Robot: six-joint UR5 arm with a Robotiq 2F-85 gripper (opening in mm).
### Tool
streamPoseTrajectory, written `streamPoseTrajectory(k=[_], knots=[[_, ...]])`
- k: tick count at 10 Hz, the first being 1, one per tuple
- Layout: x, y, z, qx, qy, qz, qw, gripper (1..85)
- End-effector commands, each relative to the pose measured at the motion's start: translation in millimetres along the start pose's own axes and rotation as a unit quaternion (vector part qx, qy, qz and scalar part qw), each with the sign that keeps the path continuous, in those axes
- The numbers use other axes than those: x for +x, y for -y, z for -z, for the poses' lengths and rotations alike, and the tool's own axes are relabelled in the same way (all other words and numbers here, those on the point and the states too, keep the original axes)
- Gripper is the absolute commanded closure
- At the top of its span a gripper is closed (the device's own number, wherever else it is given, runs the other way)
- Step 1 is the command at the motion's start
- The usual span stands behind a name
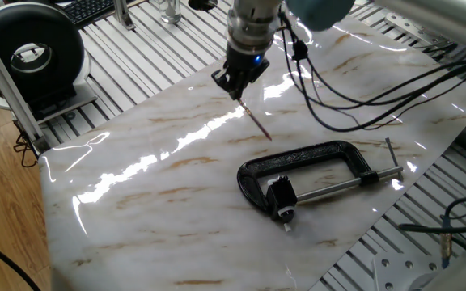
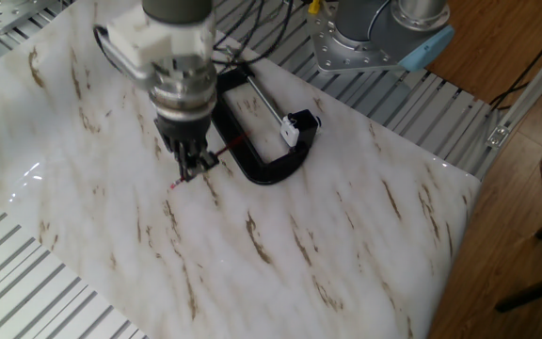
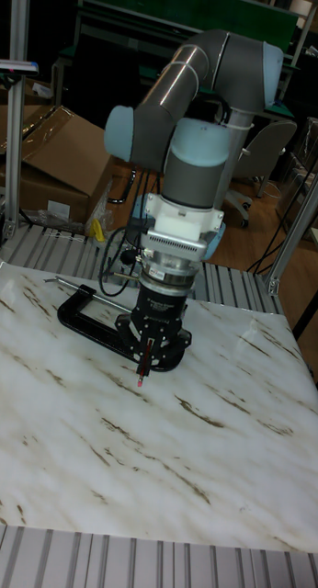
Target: Insert the pencil into the pencil sharpener
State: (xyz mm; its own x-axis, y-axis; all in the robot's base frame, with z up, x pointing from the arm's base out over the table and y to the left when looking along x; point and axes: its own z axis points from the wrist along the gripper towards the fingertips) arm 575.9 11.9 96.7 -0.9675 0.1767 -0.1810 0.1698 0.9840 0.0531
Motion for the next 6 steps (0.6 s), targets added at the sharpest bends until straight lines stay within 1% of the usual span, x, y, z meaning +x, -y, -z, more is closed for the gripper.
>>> streamPoseTrajectory(k=[1,4,6], knots=[[1.6,-16.5,-25.2,-0.007,0.006,-0.020,0.9998,84.7],[9.8,-23.6,-26.1,-0.001,0.008,-0.038,0.9992,84.7],[17.2,-12.9,-21.1,0.012,0.007,-0.040,0.9991,84.7]])
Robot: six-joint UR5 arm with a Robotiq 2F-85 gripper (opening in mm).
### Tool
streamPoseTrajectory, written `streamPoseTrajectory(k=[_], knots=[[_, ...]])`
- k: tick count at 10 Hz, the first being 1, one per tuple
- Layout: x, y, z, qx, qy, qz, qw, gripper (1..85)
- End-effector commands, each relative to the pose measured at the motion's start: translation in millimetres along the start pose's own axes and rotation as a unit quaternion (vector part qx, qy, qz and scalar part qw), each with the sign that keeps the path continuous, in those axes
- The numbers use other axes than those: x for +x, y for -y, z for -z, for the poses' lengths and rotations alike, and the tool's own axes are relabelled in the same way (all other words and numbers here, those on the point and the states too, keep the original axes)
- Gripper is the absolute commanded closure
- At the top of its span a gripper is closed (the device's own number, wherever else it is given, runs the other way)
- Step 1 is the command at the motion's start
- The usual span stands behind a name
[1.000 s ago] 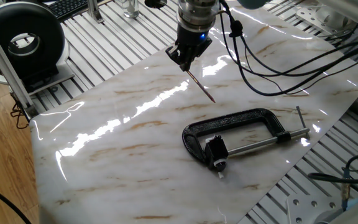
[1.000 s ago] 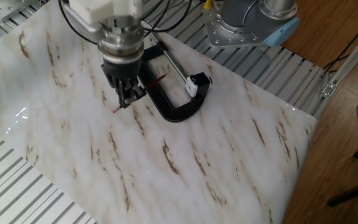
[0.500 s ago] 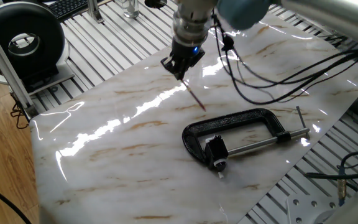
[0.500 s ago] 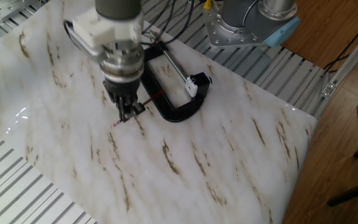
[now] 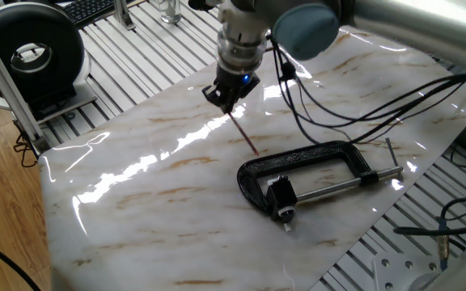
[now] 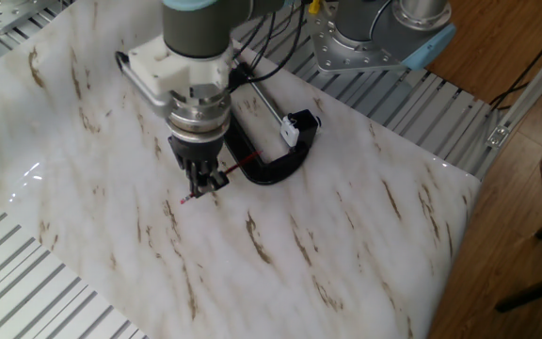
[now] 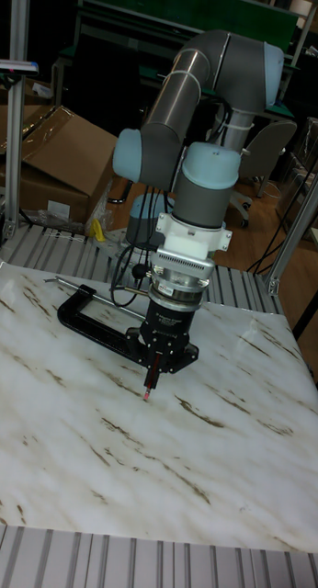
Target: Insert the pencil into the pencil sharpener
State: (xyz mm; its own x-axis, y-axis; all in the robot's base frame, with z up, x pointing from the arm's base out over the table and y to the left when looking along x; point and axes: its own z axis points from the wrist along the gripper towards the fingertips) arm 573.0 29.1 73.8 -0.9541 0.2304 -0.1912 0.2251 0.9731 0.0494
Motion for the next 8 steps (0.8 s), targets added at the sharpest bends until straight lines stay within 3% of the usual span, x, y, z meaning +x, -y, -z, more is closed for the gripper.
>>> streamPoseTrajectory(k=[1,8], knots=[[10.2,6.3,3.2,0.004,0.001,-0.013,0.9999,84.7],[22.6,9.9,9.9,0.005,0.002,-0.004,1.0000,84.7]])
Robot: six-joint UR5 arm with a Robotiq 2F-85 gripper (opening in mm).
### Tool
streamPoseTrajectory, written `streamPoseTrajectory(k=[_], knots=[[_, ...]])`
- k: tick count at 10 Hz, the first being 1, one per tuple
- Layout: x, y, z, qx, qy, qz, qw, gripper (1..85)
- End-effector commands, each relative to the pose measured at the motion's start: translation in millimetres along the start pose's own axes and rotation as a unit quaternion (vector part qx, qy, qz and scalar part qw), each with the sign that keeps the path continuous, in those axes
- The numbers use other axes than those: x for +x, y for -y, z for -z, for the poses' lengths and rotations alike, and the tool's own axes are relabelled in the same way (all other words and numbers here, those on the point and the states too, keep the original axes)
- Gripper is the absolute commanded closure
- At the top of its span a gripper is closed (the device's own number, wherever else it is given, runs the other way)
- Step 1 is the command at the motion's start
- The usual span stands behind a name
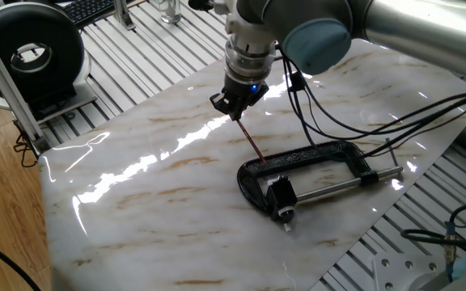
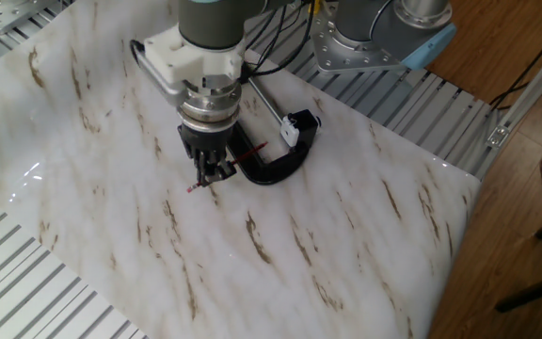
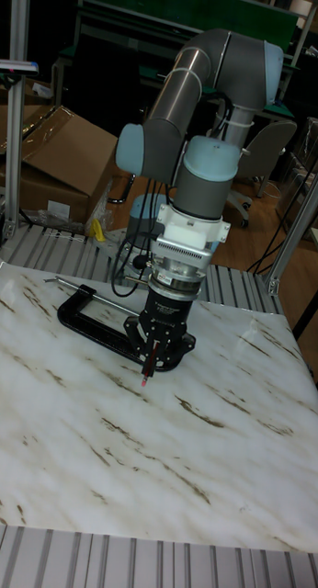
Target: Insert the pencil into the pencil sharpener
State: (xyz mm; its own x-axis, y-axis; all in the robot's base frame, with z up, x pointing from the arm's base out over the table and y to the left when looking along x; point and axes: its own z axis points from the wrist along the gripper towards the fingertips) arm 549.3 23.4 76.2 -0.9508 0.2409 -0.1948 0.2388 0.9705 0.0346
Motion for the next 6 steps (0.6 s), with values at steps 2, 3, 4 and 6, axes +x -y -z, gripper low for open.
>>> streamPoseTrajectory(k=[2,3,4,6], knots=[[3.3,-2.6,2.5,-0.008,-0.008,0.019,0.9998,84.7],[8.5,-1.7,2.6,-0.007,-0.018,0.031,0.9993,84.7],[9.5,1.0,2.6,-0.002,-0.020,0.043,0.9989,84.7],[7.8,3.0,2.6,0.002,-0.017,0.042,0.9990,84.7]])
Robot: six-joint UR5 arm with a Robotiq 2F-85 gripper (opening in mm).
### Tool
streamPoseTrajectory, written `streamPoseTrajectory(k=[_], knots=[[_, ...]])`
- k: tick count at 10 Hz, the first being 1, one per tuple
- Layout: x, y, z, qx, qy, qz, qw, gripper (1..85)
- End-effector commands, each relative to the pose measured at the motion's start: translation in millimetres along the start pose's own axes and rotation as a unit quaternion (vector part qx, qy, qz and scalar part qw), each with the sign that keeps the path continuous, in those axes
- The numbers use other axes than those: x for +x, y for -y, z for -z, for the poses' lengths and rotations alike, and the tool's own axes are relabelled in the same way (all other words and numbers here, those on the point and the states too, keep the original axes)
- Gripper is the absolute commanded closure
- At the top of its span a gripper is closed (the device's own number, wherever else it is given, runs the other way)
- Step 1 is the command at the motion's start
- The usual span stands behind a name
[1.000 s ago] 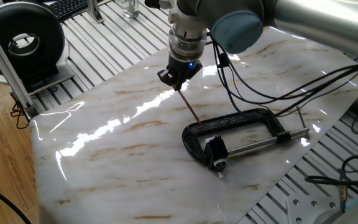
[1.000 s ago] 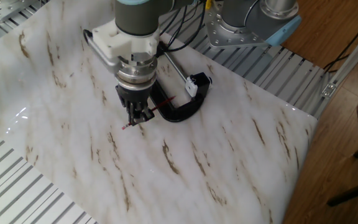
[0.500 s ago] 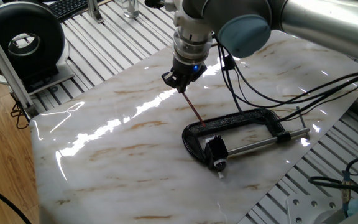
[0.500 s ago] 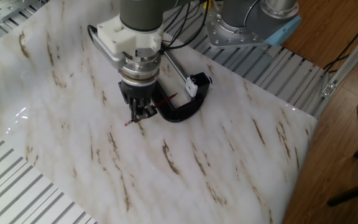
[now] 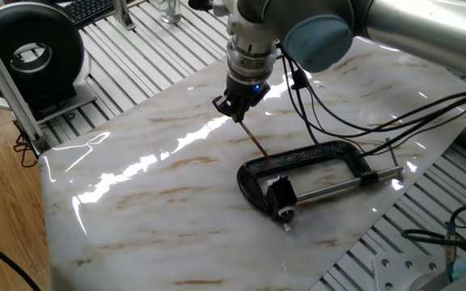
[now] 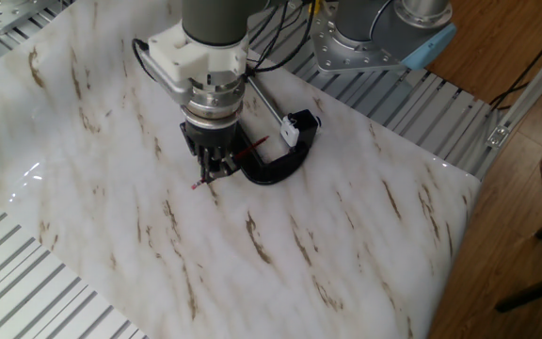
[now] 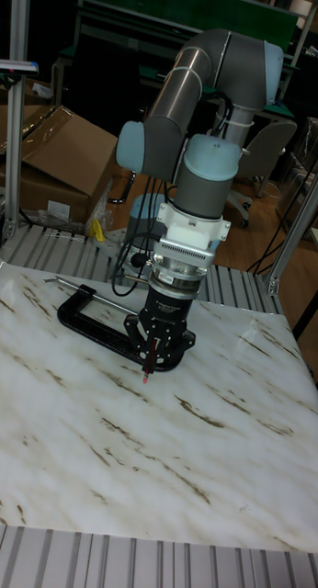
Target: Insert the pencil into the pencil sharpener
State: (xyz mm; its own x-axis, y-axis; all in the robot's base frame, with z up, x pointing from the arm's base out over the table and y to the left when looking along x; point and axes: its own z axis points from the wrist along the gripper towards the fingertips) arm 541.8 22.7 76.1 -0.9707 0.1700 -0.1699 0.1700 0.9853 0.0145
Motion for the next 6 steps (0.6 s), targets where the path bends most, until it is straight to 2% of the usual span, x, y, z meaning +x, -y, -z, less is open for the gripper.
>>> streamPoseTrajectory(k=[1,3,6], knots=[[6.6,-0.8,8.7,-0.007,-0.007,-0.007,0.9999,84.7],[17.6,-2.6,27.9,-0.015,-0.010,-0.027,0.9995,84.7],[17.3,-2.3,31.0,-0.015,0.008,-0.026,0.9995,84.7]])
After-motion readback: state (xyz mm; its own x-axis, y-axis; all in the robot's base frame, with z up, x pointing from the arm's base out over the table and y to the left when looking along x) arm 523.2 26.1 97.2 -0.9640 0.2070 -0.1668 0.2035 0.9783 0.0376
